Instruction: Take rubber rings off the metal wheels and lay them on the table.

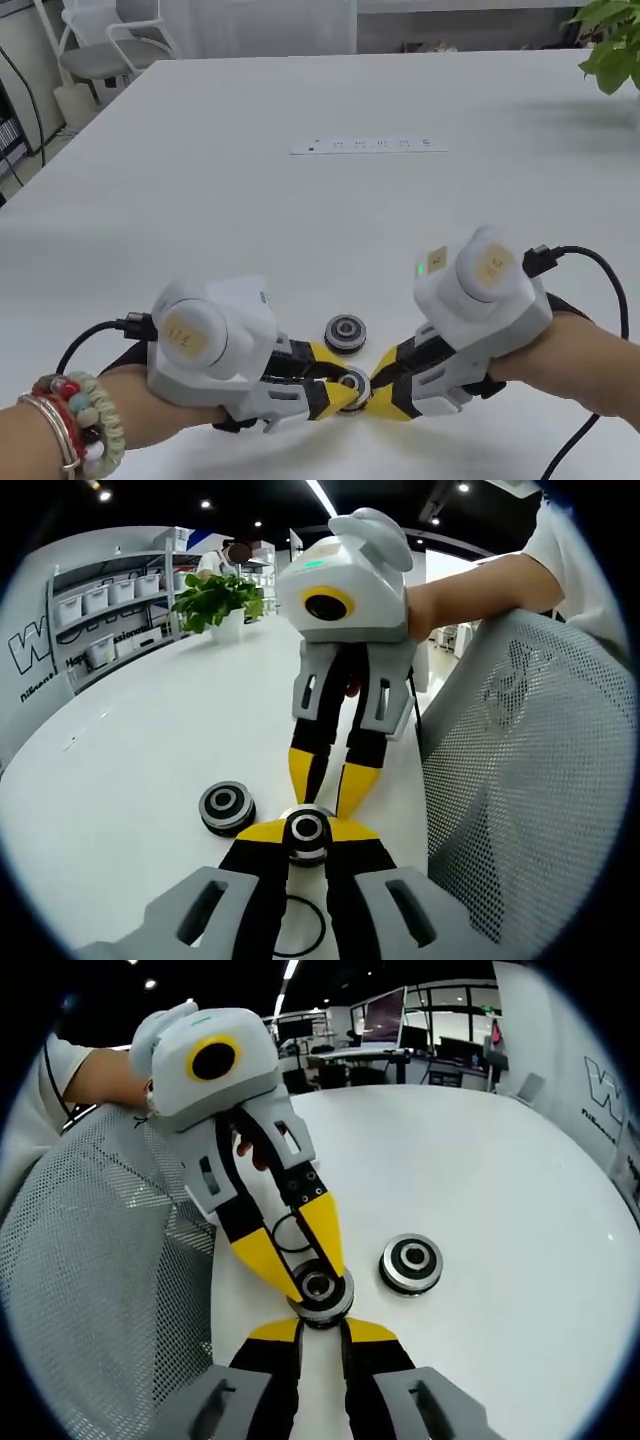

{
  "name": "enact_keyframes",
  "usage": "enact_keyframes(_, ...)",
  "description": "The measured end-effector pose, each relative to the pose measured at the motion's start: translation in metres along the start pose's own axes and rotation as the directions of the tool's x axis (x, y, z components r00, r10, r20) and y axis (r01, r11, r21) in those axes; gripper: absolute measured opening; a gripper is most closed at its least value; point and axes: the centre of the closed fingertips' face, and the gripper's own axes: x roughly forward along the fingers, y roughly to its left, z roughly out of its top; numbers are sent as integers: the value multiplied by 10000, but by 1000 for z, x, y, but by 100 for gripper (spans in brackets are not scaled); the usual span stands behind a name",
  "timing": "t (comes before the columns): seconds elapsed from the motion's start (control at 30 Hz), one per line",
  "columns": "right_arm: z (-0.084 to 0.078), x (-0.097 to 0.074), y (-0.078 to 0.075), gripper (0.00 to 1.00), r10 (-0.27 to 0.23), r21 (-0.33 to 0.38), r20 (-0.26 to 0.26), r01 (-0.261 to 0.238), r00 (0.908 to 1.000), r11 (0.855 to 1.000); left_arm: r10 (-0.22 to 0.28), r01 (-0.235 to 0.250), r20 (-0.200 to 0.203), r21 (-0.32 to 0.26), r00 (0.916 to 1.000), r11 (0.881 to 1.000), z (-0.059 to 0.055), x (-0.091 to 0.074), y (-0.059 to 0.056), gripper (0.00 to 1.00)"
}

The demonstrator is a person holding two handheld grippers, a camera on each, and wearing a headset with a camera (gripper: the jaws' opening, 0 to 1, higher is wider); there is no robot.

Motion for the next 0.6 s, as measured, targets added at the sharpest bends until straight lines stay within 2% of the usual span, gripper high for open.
enact_keyframes(0.17,1,1,0,14,-28,71,87,27,10000,10000,0,0,14,0,10000,10000,0,0,0,9)
enact_keyframes(0.23,6,2,2,19,19,175,344,-25,9994,9998,-8,8,27,1,10000,10000,0,0,0,9)
enact_keyframes(0.3,8,4,6,26,132,94,392,-136,9991,9999,-11,11,37,-4,10000,10000,0,0,-1,9)
enact_keyframes(0.4,7,5,1,23,-167,-392,286,178,9994,9991,-24,24,49,8,10000,10000,0,0,-2,9)
enact_keyframes(0.6,7,3,1,21,-84,-586,263,100,9996,9982,-66,66,60,77,10000,9999,0,0,-2,9)
